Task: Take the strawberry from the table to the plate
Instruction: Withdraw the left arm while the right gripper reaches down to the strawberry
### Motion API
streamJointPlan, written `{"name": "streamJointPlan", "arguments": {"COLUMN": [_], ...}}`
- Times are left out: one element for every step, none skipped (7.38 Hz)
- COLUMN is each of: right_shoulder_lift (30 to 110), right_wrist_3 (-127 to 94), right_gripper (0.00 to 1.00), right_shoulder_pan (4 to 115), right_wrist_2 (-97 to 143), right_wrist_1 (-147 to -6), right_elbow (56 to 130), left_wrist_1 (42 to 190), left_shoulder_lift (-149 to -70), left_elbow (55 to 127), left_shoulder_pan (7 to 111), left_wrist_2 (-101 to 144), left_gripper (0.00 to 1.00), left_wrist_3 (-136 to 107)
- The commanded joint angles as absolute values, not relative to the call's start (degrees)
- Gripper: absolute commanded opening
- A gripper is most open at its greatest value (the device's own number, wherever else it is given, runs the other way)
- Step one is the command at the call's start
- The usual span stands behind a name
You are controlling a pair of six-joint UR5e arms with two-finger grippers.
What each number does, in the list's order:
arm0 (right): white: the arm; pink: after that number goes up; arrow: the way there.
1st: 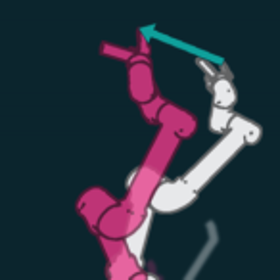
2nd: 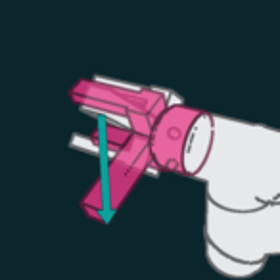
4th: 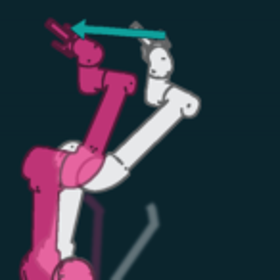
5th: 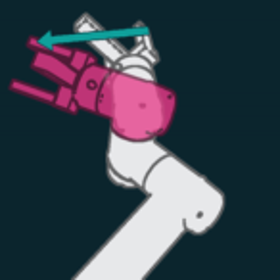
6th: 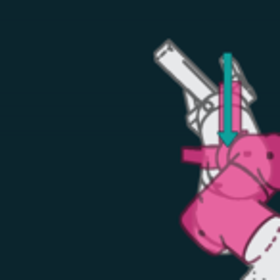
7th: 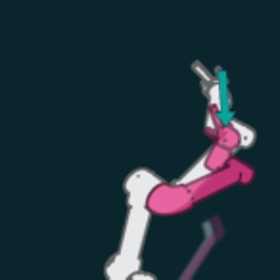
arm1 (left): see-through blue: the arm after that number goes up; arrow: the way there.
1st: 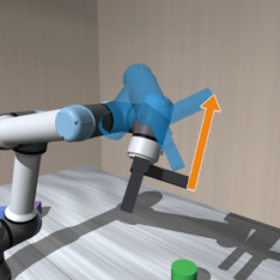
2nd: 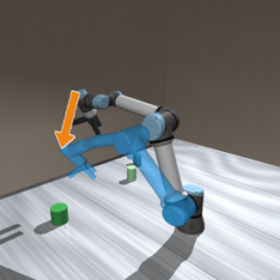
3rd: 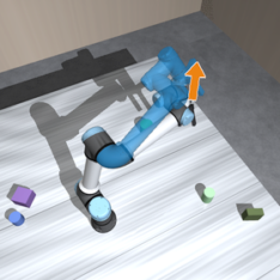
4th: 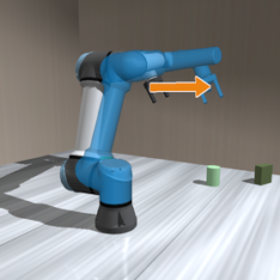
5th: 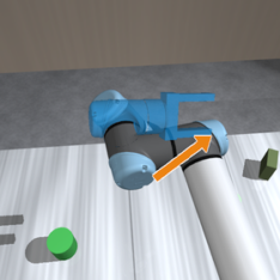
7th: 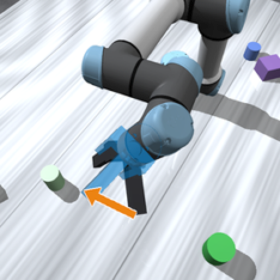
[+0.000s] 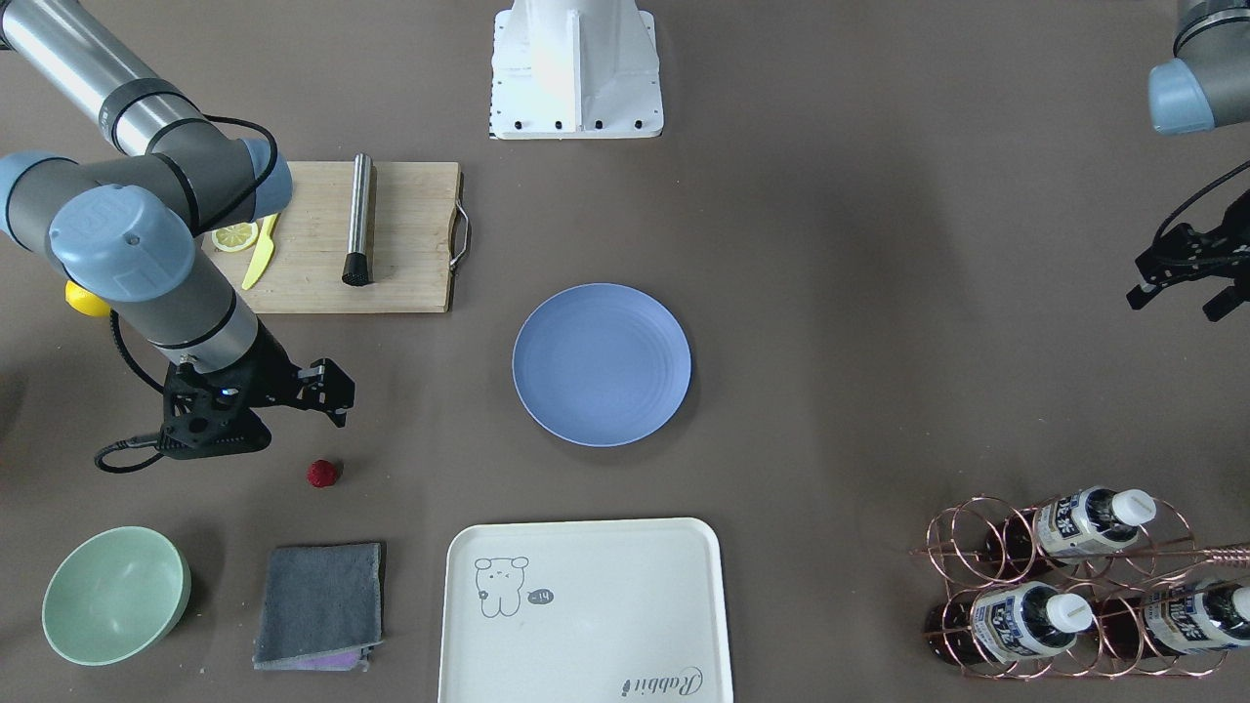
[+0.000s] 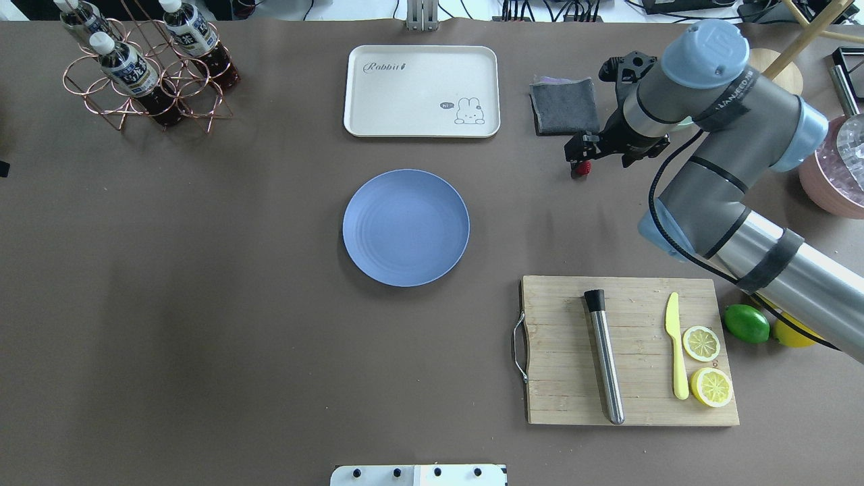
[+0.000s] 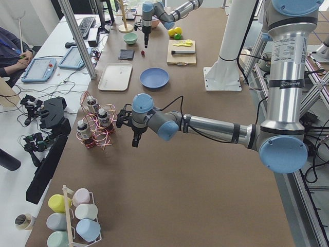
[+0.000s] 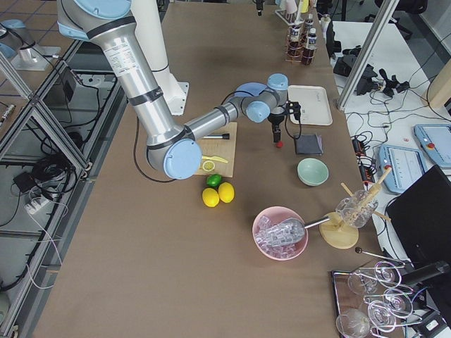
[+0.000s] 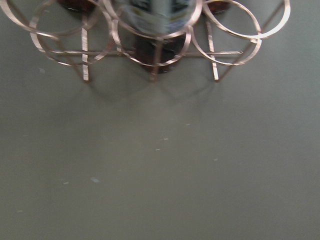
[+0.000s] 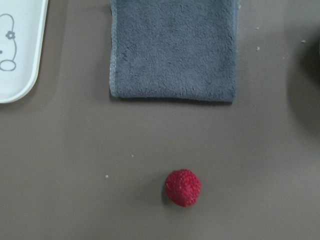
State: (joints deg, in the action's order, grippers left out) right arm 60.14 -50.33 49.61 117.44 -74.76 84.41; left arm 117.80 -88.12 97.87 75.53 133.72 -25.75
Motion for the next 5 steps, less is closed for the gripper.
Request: {"name": "streamJointPlan", "arguments": {"right_shoulder_lift": [55.7, 55.6, 55.6, 55.7, 56.1], "right_wrist_3": [-50.4, -50.4, -50.3, -50.2, -50.2], "right_gripper": [0.98, 0.98, 0.97, 0.95, 0.92], "right_shoulder_pan": [48.5, 48.5, 48.4, 48.0, 47.6], "right_wrist_2": [115.0, 114.6, 114.6, 114.3, 113.2], "right_wrist_1": [-74.4, -72.1, -69.8, -69.3, -69.2], "right_elbow": [77.9, 75.9, 73.7, 73.0, 73.1], "left_wrist_1": [117.9, 117.8, 117.8, 117.8, 117.8], "left_shoulder_lift": [-86.7, -86.7, -86.7, -86.7, -86.7], "left_elbow": [97.8, 97.6, 97.6, 97.6, 97.6], "left_shoulder_pan": [77.3, 78.3, 78.8, 78.8, 78.8], "left_wrist_2": [134.4, 134.4, 134.4, 134.4, 134.4], "left_gripper": [0.98, 0.98, 0.98, 0.98, 0.98], "left_wrist_3": [-23.7, -23.7, -23.7, -23.7, -23.7]}}
